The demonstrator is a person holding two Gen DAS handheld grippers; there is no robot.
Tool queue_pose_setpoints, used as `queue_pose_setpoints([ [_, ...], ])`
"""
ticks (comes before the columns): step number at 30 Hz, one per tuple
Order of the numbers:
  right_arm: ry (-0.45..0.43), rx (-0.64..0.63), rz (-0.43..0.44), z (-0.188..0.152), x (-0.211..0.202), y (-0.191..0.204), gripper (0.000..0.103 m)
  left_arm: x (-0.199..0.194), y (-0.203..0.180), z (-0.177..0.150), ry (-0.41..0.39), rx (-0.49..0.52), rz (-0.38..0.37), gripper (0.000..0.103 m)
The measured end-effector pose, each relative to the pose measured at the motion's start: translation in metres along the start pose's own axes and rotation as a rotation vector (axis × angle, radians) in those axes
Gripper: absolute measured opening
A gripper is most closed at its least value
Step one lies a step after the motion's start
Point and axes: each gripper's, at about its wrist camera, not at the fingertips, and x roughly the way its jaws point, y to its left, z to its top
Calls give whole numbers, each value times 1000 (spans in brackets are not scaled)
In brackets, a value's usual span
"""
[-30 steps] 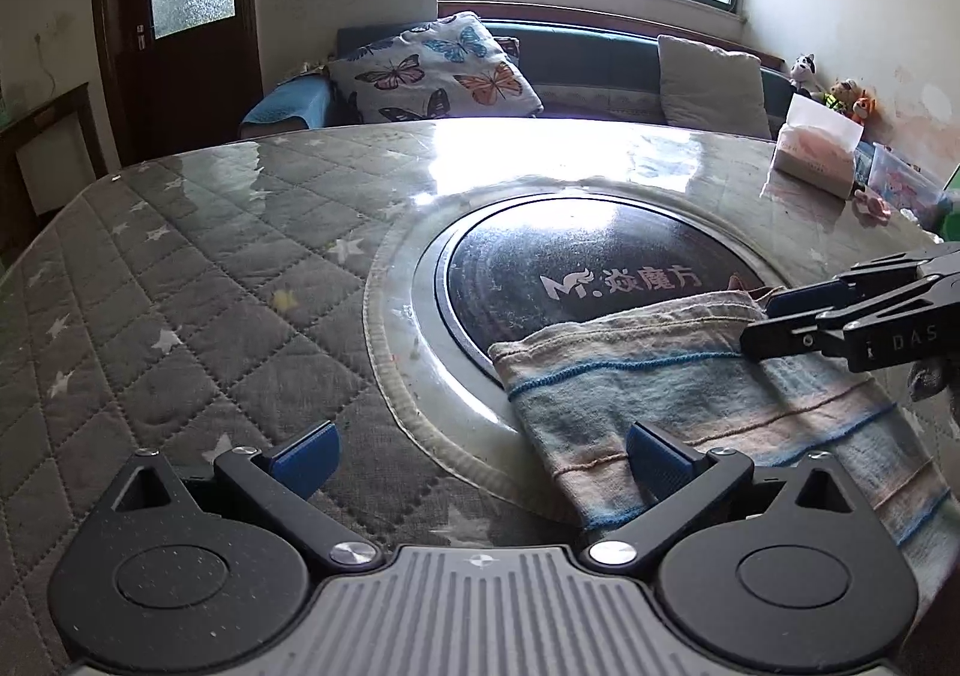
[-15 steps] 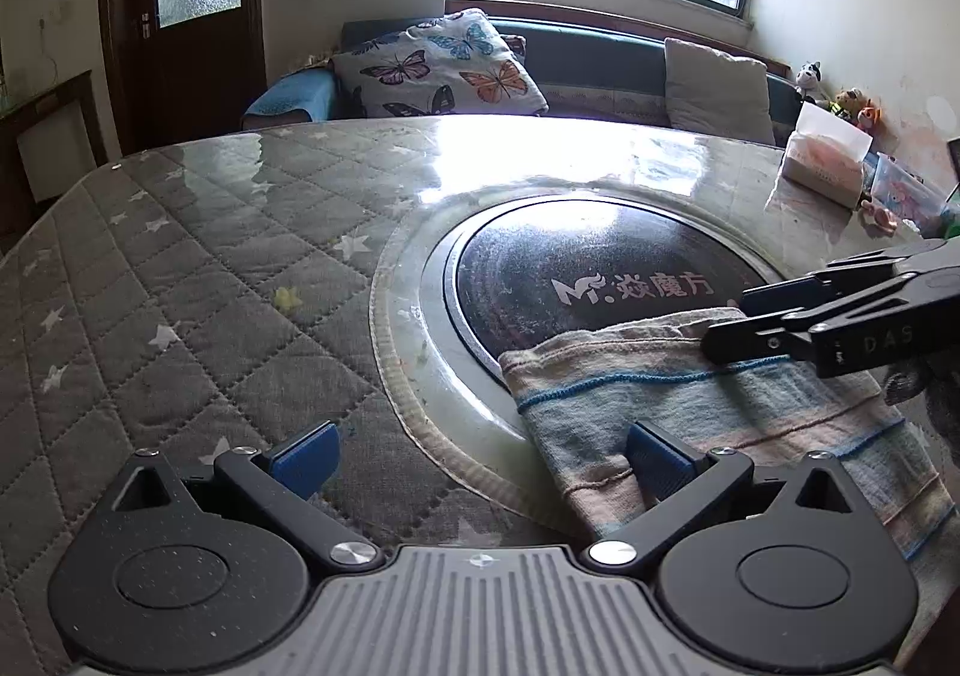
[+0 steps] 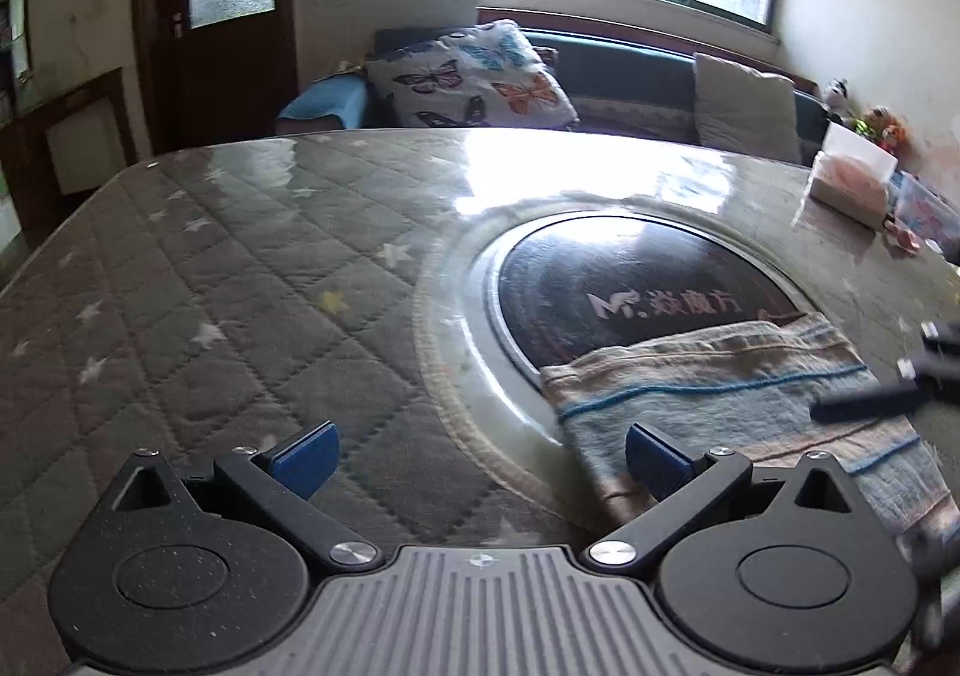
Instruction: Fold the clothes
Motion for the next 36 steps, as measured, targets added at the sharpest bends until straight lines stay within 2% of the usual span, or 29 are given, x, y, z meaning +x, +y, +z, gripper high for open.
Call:
queue_pose_setpoints([
  [7,-46,-150,-12,-7,-7,53,62,-13,8,-6,9,-49,-7,103],
  [12,-53,-189,-31,-11,-13,70,62,-17,9,-9,25,-86,-20,103],
  [16,-64,-212,-4,-11,-29,81,62,-20,11,-11,37,-115,-31,103],
  [20,-36,-280,33,-19,-30,97,59,-23,12,-13,50,-145,-42,103],
  [26,11,-345,-6,-33,-18,116,45,-28,9,-17,72,-177,-81,103],
  [29,4,-328,-31,-31,-19,116,26,-28,7,-18,99,-224,-119,103],
  [30,0,-306,-25,-30,-20,113,19,-27,7,-19,108,-244,-134,103],
  [32,-14,-245,-5,-25,-25,105,13,-27,7,-19,128,-289,-170,103],
  [36,-47,-118,32,-16,-40,87,11,-26,5,-20,162,-368,-233,103],
])
